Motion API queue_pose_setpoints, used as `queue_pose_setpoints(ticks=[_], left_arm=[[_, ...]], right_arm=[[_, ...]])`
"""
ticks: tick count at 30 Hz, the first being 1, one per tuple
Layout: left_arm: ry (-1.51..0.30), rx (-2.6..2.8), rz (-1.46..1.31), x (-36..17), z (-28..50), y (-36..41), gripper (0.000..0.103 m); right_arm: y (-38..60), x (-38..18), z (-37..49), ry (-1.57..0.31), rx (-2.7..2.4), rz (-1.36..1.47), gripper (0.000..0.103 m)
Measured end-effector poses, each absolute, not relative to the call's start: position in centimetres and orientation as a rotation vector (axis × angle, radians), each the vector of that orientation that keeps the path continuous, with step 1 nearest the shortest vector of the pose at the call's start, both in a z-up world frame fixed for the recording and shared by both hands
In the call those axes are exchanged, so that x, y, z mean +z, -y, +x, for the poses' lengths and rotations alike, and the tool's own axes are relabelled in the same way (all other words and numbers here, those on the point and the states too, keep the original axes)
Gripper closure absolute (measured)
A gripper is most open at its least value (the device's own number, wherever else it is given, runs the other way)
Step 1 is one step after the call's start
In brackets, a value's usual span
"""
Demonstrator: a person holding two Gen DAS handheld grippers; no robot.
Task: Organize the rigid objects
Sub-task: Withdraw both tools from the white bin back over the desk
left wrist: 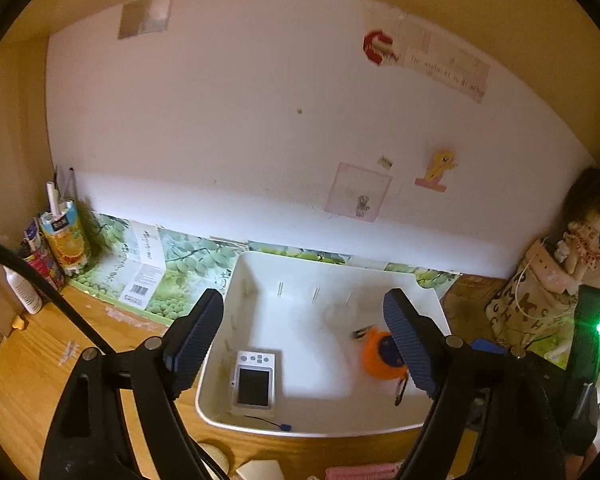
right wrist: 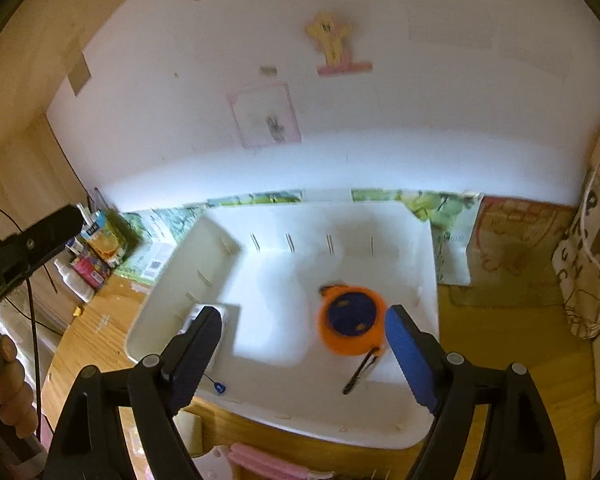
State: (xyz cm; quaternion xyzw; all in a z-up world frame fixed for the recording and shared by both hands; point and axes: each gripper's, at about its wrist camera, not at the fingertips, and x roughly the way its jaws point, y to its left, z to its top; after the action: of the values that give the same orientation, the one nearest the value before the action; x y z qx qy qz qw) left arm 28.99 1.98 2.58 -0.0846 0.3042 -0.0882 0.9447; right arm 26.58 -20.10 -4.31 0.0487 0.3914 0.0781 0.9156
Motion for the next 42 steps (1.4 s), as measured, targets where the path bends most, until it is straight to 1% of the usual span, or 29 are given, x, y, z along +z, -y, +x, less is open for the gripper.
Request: queue_pose_setpoints(ticks=[1,8,21,33,42], left_arm=[[-0.614,-0.181,-0.177,2.8,28.5,-2.2,0.018],[-0.573,-0.173,-0.198,4.4,24.2,-5.0,0.018],[-0.518,-0.15,-0.218,5.5,14.3,-10.0,0.018],[-0.569,-0.207,-0.236,4.5,8.4,-11.3,0.018],[-0.661,-0.253,-0.202,2.9,6.7,-9.2,0.018]], right_arm=[[20.0,-3.8,26.1,-0.815,0.146,0.108,0.019],[18.5,-0.6,21.6,-0.711,0.102,0.082,0.019],[15.7,2.5,9.7,-0.555,-0.02,0.129,0.019],[15.5,3.9,-0.5,-0.449,-0.099,0.134,0.019],[16.7,3.6,-4.0,-0.401,-0.133,0.079,0.019]])
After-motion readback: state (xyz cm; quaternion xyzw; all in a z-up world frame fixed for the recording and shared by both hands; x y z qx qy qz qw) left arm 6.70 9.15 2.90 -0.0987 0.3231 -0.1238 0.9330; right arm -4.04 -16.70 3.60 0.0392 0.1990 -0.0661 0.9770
